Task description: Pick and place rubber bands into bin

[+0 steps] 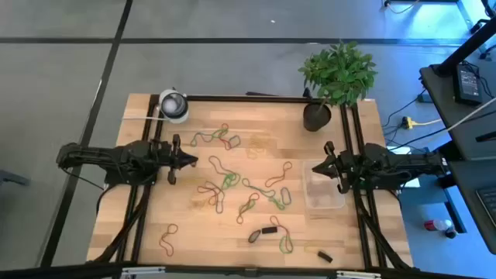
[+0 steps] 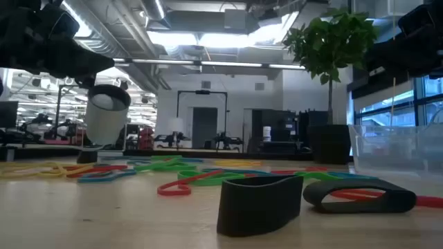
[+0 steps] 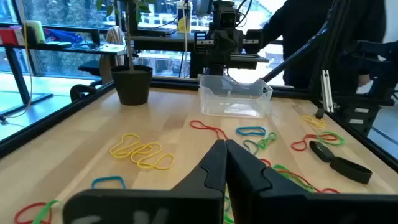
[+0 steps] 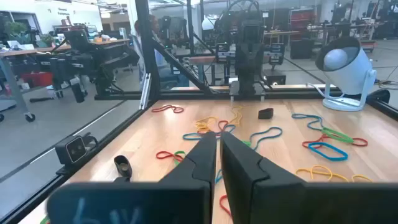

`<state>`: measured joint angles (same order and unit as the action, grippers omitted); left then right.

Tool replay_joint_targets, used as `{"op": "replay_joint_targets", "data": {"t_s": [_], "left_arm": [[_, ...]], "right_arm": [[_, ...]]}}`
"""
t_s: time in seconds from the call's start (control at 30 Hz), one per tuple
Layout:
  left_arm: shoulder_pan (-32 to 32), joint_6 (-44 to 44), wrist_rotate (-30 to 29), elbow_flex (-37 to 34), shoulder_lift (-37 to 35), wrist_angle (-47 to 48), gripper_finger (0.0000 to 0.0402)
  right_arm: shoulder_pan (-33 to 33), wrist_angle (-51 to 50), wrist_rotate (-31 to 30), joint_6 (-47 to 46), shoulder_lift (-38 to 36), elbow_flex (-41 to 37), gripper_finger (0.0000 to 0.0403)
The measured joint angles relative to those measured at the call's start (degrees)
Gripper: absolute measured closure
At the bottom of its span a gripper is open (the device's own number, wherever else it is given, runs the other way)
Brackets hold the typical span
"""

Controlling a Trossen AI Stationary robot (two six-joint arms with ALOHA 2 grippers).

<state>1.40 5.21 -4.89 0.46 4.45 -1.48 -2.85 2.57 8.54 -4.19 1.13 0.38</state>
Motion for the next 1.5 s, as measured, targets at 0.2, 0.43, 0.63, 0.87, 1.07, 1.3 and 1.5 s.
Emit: {"op": "replay_joint_targets", "data": {"t_s": [0.2, 0.43, 0.63, 0.87, 1.07, 1.3, 1.5], "left_arm": [[0.01, 0.0, 0.0, 0.01, -0.01, 0.0, 0.04], [0.01, 0.0, 0.0, 0.0, -0.01, -0.02, 0.04], [-0.01, 0.0, 0.0, -0.01, 0.0, -0.01, 0.04], [0.01, 0.0, 0.0, 0.0, 0.0, -0.01, 0.04], [0.01, 0.0, 0.0, 0.0, 0.0, -0.01, 0.04], [0.01, 0.0, 0.0, 0.01, 0.0, 0.0, 0.04], [0.0, 0.0, 0.0, 0.01, 0.0, 0.0, 0.04]], "right_arm": [[0.0, 0.01, 0.0, -0.01, -0.01, 0.0, 0.0375], [0.0, 0.0, 0.02, -0.04, 0.0, 0.0, 0.0375], [0.0, 0.02, 0.02, -0.02, -0.02, 0.0, 0.0375], [-0.01, 0.01, 0.0, 0.04, -0.02, 0.01, 0.0375], [0.0, 0.02, 0.0, 0.0, 0.0, 0.0, 0.0375], [-0.02, 0.02, 0.02, -0.26, -0.02, 0.0, 0.0375], [-0.01, 0.18, 0.01, -1.52, 0.0, 0.01, 0.0375]]}}
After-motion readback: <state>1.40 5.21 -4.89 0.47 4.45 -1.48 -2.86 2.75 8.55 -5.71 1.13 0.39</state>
